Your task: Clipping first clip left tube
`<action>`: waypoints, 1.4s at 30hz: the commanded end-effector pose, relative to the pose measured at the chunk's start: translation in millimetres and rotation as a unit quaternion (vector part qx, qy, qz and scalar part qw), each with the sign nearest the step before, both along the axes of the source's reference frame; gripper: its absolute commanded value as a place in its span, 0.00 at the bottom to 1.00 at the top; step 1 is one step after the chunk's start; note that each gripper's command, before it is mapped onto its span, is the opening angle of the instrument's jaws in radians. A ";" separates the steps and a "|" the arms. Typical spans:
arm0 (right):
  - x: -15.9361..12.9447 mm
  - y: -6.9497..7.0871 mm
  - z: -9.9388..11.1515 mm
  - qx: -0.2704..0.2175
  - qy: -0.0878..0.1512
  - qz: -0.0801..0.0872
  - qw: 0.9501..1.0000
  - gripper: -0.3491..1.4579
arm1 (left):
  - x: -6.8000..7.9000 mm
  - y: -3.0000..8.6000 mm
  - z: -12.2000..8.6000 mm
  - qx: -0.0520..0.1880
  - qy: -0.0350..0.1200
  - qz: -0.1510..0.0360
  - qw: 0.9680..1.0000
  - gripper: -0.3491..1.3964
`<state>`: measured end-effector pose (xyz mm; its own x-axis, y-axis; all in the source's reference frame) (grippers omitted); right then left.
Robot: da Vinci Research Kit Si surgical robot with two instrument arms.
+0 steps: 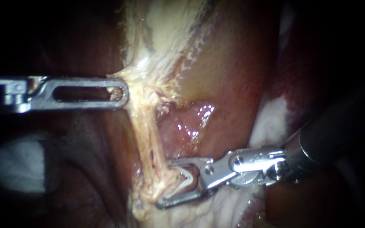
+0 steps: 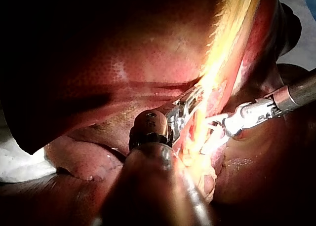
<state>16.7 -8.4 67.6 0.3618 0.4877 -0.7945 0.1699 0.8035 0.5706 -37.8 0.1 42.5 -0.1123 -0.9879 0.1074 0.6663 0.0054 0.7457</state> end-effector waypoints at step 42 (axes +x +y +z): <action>-5.2 4.2 -11.8 0.007 -0.007 0.028 1.000 0.52 | 1.6 0.1 -0.2 0.001 -0.002 0.003 1.000 0.00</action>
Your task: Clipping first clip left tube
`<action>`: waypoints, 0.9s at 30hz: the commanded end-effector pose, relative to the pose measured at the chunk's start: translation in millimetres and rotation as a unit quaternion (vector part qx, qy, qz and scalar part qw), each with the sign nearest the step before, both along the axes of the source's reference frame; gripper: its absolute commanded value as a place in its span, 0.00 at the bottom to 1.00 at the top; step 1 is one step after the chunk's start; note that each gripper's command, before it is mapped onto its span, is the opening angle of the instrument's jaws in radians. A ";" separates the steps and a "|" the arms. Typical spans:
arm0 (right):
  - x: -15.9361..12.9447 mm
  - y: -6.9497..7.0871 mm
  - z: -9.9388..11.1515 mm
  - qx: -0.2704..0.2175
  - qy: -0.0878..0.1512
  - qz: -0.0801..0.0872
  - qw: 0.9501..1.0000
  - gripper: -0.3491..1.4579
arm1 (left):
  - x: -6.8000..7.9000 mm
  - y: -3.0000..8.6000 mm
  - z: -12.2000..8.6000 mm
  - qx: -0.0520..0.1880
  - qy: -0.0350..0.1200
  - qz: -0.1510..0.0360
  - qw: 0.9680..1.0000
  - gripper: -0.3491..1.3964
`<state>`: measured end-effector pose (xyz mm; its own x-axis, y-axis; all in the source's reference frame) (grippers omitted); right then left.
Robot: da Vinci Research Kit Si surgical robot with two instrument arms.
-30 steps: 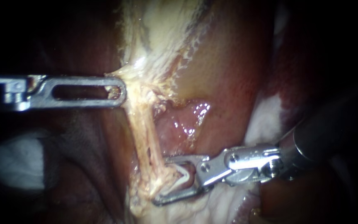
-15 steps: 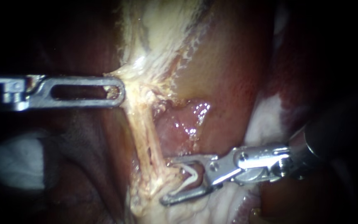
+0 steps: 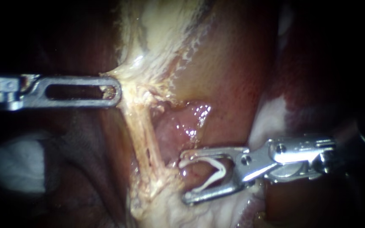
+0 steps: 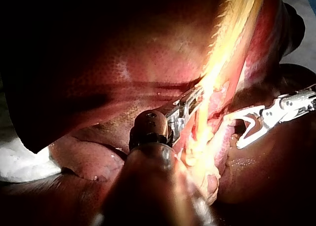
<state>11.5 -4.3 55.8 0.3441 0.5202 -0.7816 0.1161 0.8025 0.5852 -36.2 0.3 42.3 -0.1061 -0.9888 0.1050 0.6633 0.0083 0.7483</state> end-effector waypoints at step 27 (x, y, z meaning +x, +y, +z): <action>6.7 -0.5 5.6 -0.019 -0.006 0.016 1.000 0.52 | -0.1 -0.3 -0.5 -0.001 -0.001 -0.002 1.000 0.00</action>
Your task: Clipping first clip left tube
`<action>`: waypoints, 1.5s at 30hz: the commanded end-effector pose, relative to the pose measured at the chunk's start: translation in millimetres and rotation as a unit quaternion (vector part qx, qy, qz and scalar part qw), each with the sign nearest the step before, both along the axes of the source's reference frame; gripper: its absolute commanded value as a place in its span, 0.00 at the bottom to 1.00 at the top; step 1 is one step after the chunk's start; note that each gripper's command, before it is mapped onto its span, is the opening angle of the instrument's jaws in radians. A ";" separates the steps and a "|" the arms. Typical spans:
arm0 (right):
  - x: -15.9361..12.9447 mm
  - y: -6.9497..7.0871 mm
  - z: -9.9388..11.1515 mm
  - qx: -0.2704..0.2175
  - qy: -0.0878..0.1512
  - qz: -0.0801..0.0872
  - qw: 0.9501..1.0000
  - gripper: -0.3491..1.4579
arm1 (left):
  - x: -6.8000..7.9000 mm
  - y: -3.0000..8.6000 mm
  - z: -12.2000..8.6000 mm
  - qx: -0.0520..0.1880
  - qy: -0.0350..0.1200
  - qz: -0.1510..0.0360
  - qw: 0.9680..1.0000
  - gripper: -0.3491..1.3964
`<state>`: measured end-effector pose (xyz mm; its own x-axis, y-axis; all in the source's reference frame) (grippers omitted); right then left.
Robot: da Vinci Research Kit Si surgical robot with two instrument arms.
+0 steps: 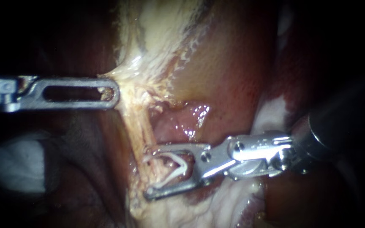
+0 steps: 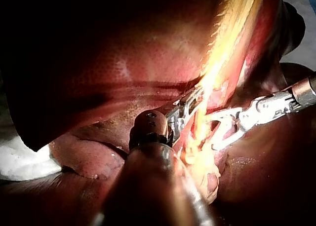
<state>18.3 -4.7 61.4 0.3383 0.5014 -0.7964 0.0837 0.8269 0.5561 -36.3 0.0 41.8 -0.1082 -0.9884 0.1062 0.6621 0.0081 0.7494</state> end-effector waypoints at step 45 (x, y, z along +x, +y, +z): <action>5.5 -2.0 0.9 0.156 0.113 -0.049 0.980 0.51 | 0.0 -0.1 -0.9 0.003 -0.001 -0.004 1.000 0.00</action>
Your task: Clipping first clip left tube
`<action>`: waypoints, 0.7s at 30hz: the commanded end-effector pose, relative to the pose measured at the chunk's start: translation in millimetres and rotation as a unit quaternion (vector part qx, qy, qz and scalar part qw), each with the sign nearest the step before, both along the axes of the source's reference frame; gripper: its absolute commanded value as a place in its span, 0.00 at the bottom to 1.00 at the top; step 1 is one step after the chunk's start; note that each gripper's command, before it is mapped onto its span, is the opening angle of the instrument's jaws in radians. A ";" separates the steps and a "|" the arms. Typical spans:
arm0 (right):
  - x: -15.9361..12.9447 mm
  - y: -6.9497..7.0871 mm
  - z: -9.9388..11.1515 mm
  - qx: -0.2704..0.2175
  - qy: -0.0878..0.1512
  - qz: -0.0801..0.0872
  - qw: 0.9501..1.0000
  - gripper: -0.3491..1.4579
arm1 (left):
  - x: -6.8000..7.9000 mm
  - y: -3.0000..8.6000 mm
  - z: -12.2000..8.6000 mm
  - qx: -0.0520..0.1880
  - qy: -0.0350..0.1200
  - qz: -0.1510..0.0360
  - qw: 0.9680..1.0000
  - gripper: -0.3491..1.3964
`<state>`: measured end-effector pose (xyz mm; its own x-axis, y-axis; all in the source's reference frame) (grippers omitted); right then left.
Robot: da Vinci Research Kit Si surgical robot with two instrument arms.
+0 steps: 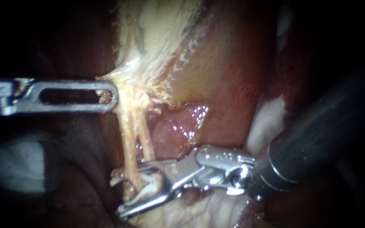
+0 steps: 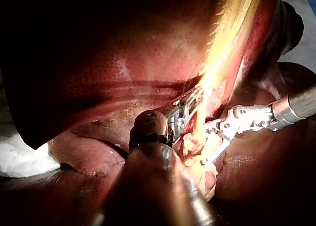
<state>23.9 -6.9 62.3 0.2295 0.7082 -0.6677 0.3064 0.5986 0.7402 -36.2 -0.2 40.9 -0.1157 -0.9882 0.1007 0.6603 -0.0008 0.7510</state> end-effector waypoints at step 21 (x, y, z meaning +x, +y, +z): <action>-1.0 1.2 2.2 -0.007 -0.039 0.021 0.999 0.00 | 0.0 0.0 0.0 0.000 0.000 0.000 1.000 0.00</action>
<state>22.8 -5.7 64.6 0.2526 0.7078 -0.6598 0.2214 0.6215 0.7515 -36.2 -0.2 40.9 -0.1157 -0.9882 0.1003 0.6603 -0.0011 0.7510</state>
